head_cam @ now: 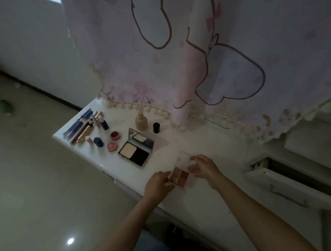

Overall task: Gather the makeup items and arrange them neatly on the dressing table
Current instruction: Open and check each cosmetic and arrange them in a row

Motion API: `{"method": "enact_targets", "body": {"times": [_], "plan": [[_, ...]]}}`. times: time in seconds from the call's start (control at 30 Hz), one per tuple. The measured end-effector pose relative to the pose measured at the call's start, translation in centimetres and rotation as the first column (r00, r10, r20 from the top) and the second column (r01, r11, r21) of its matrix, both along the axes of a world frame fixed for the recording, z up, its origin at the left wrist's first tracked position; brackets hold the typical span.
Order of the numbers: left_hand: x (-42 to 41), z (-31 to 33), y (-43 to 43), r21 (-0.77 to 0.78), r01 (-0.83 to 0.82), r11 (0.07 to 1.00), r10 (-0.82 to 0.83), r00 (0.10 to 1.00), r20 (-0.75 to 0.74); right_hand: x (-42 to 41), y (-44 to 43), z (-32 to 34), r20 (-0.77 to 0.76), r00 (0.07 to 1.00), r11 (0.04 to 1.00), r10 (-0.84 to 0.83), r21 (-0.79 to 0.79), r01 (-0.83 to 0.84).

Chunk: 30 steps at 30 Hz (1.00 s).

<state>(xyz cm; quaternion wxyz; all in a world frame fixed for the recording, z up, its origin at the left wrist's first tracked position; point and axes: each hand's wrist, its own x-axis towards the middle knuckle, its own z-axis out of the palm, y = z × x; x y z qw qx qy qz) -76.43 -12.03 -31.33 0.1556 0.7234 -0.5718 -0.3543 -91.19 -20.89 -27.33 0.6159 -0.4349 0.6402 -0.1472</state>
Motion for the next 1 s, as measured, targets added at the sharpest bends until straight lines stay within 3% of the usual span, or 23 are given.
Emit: {"method": "enact_targets", "body": {"times": [0.27,0.37,0.53,0.63,1.0], "plan": [[-1.0,-0.8,0.2,-0.035,-0.113,0.993,0.113,0.993,-0.023,-0.3,-0.6,-2.3,0.084,0.993,0.995,0.085,-0.058,-0.080],[-1.1,-1.1,-0.2,-0.066,-0.123,0.990,0.127,0.990,0.058,0.0,-0.8,-2.8,0.120,0.990,0.995,0.074,-0.083,-0.064],[-0.7,-2.1,0.0,-0.204,0.003,0.979,0.053,0.962,0.269,0.2,-1.3,-3.5,0.145,0.986,0.992,0.079,-0.109,-0.063],[-0.6,-2.4,0.3,-0.090,0.026,0.996,0.003,0.951,0.309,0.2,-1.3,-3.8,0.151,0.985,0.992,0.078,-0.107,-0.062],[-0.7,-3.2,0.3,-0.028,0.016,0.999,-0.003,0.913,0.408,0.5,-1.2,-3.9,0.067,0.983,0.972,0.169,-0.176,-0.155]]}}
